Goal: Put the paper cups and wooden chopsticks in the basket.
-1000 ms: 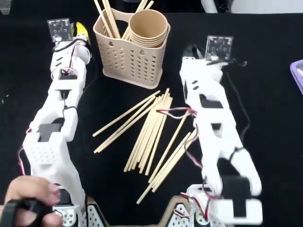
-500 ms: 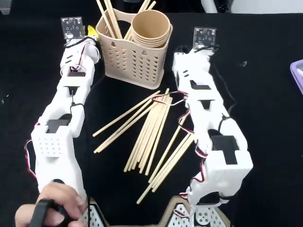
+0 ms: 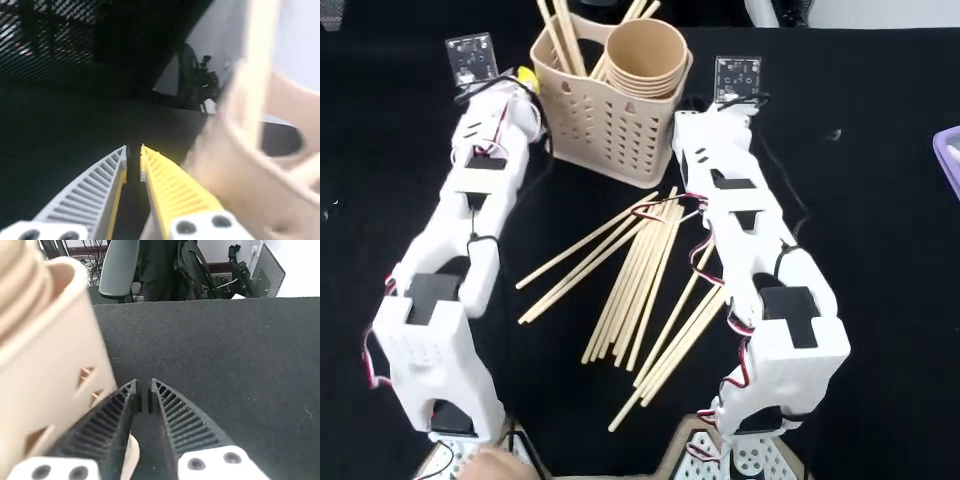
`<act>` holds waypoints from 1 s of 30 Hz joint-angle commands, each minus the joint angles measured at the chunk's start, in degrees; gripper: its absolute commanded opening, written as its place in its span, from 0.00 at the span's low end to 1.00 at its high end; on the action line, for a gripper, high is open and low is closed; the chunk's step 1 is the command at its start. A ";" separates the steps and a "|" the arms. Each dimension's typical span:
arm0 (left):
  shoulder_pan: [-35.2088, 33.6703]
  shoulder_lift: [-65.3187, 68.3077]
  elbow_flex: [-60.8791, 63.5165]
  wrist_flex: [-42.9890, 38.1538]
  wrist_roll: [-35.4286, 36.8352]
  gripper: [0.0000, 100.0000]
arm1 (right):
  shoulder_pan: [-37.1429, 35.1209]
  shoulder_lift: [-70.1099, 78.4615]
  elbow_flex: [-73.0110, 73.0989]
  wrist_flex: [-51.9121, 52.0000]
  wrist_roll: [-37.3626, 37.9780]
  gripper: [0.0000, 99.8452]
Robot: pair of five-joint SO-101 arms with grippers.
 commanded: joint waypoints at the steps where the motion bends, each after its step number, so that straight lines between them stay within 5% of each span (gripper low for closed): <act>1: 2.86 -6.24 1.54 0.18 0.62 0.06 | -0.26 -1.27 -2.68 -0.97 -0.53 0.05; 12: -5.32 -15.30 3.03 4.57 0.62 0.08 | -0.26 -13.14 5.93 -0.88 -0.35 0.06; 21: -5.58 -23.74 -25.98 49.05 3.78 0.23 | -0.18 -23.87 18.15 -0.88 -0.09 0.06; 26: -3.21 -11.87 -48.40 61.27 2.73 0.24 | -0.53 -27.82 23.69 -1.05 -0.09 0.06; 30: 0.75 0.62 -64.40 70.24 -5.54 0.24 | -0.35 -28.79 25.45 -1.23 -0.44 0.06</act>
